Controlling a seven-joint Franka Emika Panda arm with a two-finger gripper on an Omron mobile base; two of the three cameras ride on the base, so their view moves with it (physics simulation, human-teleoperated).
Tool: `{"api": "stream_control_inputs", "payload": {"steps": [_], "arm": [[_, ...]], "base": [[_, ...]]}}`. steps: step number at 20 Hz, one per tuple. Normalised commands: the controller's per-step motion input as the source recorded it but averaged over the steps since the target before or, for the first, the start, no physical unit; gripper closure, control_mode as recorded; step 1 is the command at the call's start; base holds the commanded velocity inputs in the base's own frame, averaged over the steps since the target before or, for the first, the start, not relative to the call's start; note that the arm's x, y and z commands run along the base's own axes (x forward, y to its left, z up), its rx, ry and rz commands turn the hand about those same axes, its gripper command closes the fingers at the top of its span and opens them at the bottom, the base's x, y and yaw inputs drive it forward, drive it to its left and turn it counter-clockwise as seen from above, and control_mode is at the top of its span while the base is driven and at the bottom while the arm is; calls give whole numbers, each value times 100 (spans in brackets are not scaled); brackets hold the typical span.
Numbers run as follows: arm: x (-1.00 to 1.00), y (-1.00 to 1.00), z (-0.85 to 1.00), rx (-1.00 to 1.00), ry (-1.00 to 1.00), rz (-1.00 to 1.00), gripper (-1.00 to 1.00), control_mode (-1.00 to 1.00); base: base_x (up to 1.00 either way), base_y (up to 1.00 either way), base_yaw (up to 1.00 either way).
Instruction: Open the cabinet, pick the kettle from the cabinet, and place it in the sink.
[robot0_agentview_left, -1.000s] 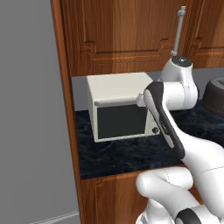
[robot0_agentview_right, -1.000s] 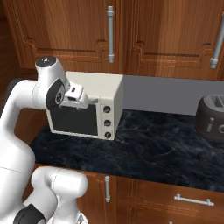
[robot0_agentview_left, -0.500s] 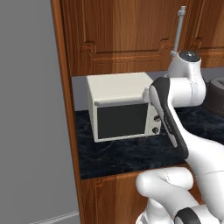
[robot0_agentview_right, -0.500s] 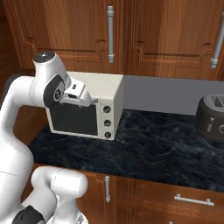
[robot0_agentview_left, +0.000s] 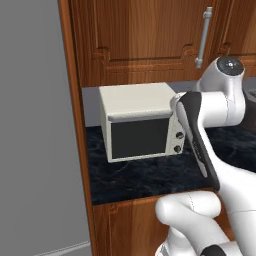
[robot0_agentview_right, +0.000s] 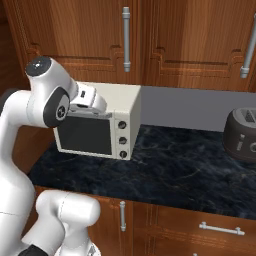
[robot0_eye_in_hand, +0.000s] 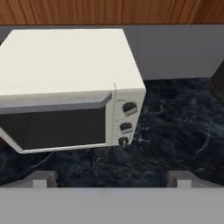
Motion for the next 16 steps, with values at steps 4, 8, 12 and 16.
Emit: {"api": "stream_control_inputs", "payload": {"steps": [4,8,12,16], "arm": [[-4,-7,27,-12,-22,0,-100,-100],[-3,-9,27,-9,-16,0,-100,-100],[-2,-10,29,-3,-5,0,-100,-100],[-1,-13,27,-2,0,3,-100,-100]], "base": [[0,0,0],[0,0,0],[0,0,0],[0,0,0]]}}
